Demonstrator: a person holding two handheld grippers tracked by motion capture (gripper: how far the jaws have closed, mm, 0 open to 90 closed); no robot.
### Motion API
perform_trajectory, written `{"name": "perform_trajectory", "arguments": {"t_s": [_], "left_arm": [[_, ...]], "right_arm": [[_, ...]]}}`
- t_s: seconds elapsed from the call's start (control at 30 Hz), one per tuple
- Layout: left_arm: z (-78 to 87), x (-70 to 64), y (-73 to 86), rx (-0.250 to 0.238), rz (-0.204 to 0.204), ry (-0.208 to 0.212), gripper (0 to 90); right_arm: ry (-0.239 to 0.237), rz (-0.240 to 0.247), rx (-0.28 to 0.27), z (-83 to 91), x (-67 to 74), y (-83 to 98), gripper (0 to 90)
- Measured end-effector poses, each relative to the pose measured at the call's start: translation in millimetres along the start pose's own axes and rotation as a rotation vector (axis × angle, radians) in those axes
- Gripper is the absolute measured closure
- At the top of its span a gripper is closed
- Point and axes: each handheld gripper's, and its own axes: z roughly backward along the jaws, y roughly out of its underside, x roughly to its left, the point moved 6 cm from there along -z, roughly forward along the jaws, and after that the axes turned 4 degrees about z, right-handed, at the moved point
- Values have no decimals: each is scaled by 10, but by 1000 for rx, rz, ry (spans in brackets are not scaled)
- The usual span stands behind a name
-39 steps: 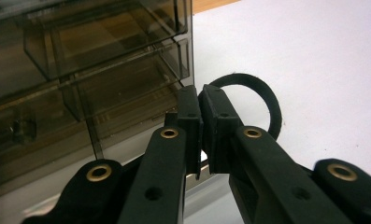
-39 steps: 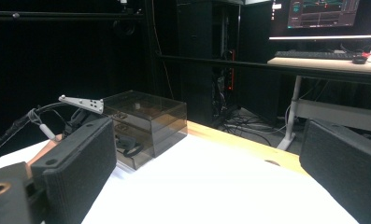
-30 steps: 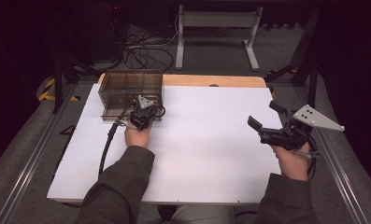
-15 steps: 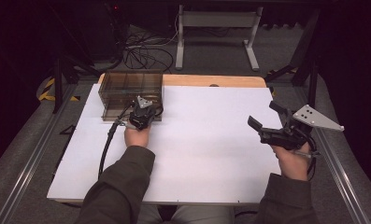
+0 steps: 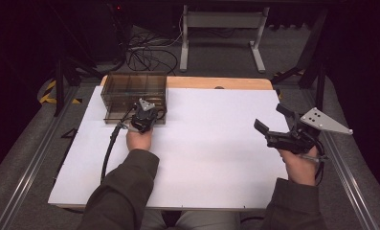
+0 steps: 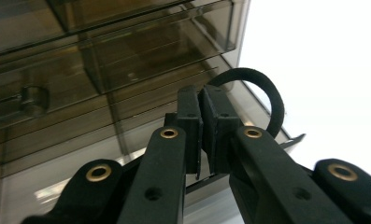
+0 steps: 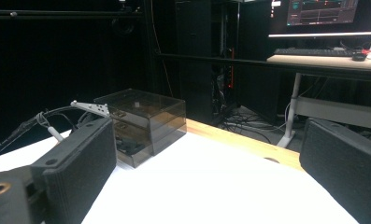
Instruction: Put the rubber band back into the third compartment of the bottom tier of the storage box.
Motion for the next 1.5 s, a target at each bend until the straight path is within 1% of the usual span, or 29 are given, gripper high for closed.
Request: {"name": "perform_trajectory", "arguments": {"t_s": [0.03,0.1,0.17,0.23,0.37,0.47,0.5,0.53,0.6,0.7,0.83,0.9,0.93,0.97,1.03,1.07,1.2,1.3,1.33,1.5], "left_arm": [[-1,2,1,-1,3,-2,856],[-5,10,8,8,-6,-15,856],[-7,14,11,10,-1,-20,856],[-9,31,17,17,-7,-37,856],[-10,47,25,26,8,-43,855],[-12,44,27,27,6,-45,852],[-14,44,27,26,-1,-45,848],[-13,39,29,26,-1,-46,836],[-12,38,32,26,-2,-57,770],[1,29,34,10,-7,-64,773],[23,44,30,-17,16,-50,766],[35,43,30,-26,16,-45,760],[55,33,25,-51,14,-35,736],[104,24,18,-101,11,-31,736],[138,21,16,-129,16,-22,731],[146,25,15,-136,24,-21,726],[142,33,18,-134,38,-16,675],[140,28,20,-131,32,-15,648],[140,30,18,-133,37,-12,626],[143,37,19,-131,52,20,590]], "right_arm": [[0,-1,-2,2,-2,0,46],[0,-1,-1,1,-2,1,46],[0,-1,2,-5,-1,6,46],[0,-2,4,-7,2,9,46],[-1,-2,6,-13,3,14,46],[-1,1,7,-19,1,20,46],[-1,0,8,-20,2,20,46],[-2,-1,8,-21,4,21,46],[-2,0,9,-23,4,23,46],[-1,0,11,-27,5,25,46],[-5,-1,13,-28,10,27,46],[-5,-2,13,-30,10,28,46],[-5,0,14,-33,10,31,46],[-5,1,13,-35,10,31,46],[-5,0,13,-38,10,31,46],[-5,-1,13,-39,9,32,46],[-6,0,14,-39,16,31,46],[-5,0,13,-37,16,30,46],[-4,0,14,-35,11,32,46],[-3,-1,13,-30,5,31,46]]}}
